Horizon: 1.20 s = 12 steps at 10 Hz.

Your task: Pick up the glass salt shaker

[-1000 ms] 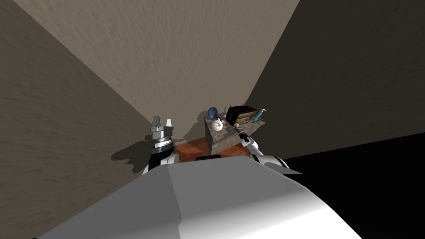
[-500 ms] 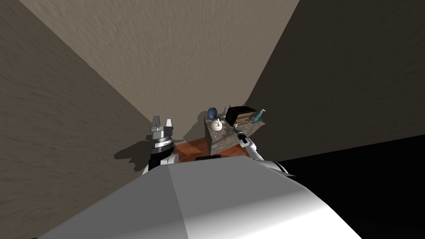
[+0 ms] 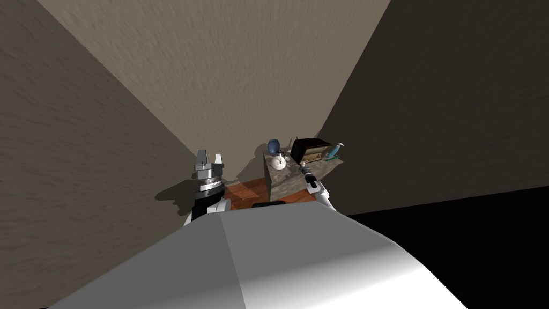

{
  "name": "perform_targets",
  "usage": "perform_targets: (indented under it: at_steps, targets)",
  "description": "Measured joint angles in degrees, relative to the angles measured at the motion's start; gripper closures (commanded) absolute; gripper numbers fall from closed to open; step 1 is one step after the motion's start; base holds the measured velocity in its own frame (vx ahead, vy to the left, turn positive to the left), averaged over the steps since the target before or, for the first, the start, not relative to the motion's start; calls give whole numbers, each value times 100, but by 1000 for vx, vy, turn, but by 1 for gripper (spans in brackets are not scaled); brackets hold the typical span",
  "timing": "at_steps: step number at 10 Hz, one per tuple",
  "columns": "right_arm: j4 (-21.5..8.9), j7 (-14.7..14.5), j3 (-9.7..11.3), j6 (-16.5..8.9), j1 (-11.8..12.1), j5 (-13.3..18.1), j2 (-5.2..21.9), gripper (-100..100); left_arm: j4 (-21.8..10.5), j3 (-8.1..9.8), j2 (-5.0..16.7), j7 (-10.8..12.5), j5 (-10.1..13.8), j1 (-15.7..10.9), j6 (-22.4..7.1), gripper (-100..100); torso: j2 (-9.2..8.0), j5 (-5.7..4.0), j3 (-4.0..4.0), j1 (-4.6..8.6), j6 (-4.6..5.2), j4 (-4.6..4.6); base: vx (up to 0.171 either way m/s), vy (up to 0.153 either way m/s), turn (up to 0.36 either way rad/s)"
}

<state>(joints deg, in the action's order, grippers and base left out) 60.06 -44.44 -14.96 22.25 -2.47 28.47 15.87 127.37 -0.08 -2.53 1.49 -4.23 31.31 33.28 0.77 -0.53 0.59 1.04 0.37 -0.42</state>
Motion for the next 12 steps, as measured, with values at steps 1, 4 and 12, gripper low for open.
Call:
perform_targets:
  at_steps: [1,4,12]
  targets:
    - [177,12,-25,-70,103,71,-74,100,0,0,0,0,0,0,0,0,2,5,-1,-3,4,4,-1,-21,-11]
    - [628,67,-120,-276,337,275,-294,100,0,0,0,0,0,0,0,0,2,6,-1,-7,6,4,-1,-44,31]
    - [1825,157,-299,-754,929,716,-810,0,0,0,-1,0,0,0,0,0,1,9,-2,-22,6,5,-1,-34,24]
